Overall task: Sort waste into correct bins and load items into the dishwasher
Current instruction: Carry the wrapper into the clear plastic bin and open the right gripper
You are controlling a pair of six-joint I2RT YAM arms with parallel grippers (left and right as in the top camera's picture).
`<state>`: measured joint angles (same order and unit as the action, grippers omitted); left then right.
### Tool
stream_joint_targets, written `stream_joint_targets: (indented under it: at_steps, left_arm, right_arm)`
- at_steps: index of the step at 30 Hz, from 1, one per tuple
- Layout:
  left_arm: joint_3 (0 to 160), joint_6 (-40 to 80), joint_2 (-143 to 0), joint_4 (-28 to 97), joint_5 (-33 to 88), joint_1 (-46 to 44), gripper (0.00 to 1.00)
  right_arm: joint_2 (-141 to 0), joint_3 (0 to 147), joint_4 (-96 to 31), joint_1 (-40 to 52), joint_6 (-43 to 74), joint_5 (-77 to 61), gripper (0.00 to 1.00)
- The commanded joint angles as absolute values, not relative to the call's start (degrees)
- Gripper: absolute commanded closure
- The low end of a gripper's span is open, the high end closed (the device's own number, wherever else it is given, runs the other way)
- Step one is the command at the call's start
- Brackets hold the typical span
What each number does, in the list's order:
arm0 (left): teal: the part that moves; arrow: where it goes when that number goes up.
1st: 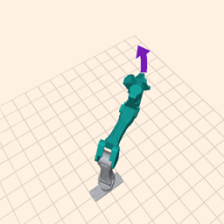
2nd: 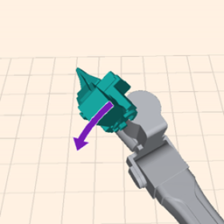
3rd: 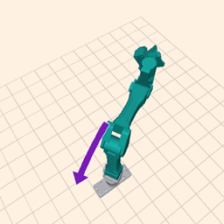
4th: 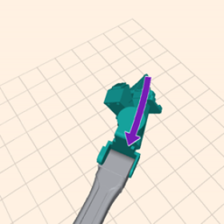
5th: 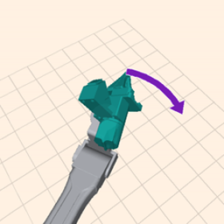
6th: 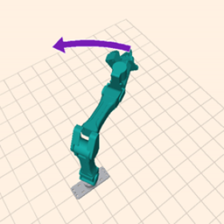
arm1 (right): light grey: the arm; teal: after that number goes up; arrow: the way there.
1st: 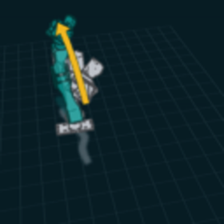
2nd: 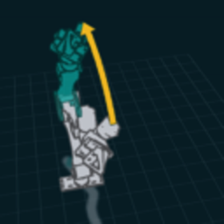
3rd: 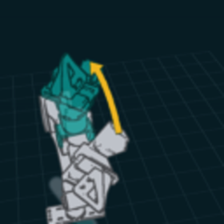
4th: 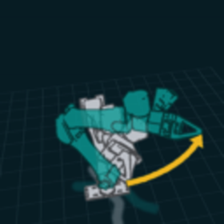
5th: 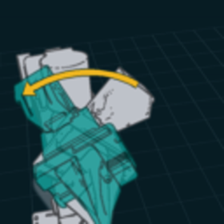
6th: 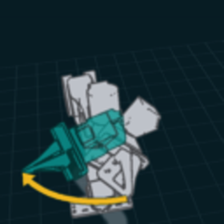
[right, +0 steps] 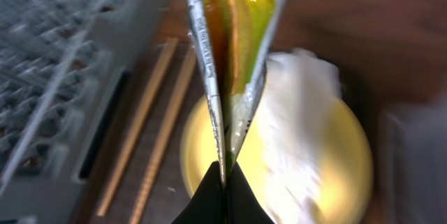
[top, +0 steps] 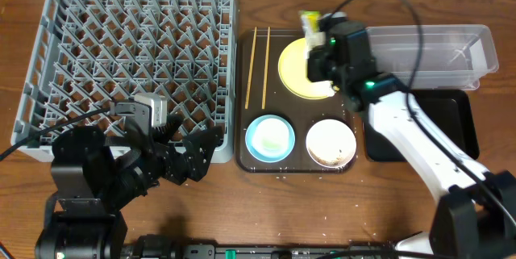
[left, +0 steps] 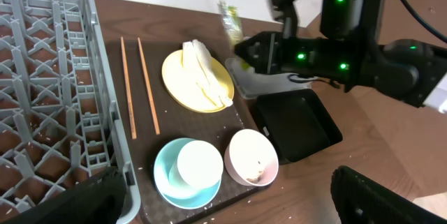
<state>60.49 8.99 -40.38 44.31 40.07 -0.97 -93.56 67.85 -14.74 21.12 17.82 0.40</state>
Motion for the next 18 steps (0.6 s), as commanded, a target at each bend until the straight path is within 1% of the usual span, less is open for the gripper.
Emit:
stream_joint_targets:
  at_steps: [1, 7, 9, 12, 14, 16, 17, 18]
  left_arm:
    - [61.7, 8.9, -40.3, 44.1, 39.8, -1.1, 0.05]
    - [61.7, 8.9, -40.3, 44.1, 39.8, -1.1, 0.05]
    - [61.7, 8.9, -40.3, 44.1, 39.8, -1.1, 0.05]
    - [61.7, 8.9, -40.3, 44.1, 39.8, -1.1, 0.05]
    - [61.7, 8.9, -40.3, 44.1, 39.8, -1.1, 0.05]
    - [61.7, 8.9, -40.3, 44.1, 39.8, -1.1, 0.05]
    - [61.7, 8.9, -40.3, 44.1, 39.8, -1.1, 0.05]
    - [61.7, 8.9, -40.3, 44.1, 39.8, -1.1, 0.05]
  right_arm:
    - [-93.3, 67.8, -18.1, 15.1, 33.4, 11.2, 0.99]
    - [-94.9, 67.8, -16.0, 2.4, 45.2, 11.1, 0.99]
    - [-95.8, 67.8, -14.4, -0.4, 45.8, 11.1, 0.99]
    - [-97.4, 67.8, -14.1, -1.5, 45.8, 11.2, 0.99]
    - [-98.5, 67.8, -14.0, -1.5, 45.3, 11.3, 0.93]
    - [-99.8, 67.8, -13.6, -1.5, 45.3, 11.4, 0.91]
    - [-100.2, 67.8, -13.0, -1.5, 45.3, 11.4, 0.82]
    - [-100.3, 67.8, -11.9, -1.5, 44.3, 11.3, 0.66]
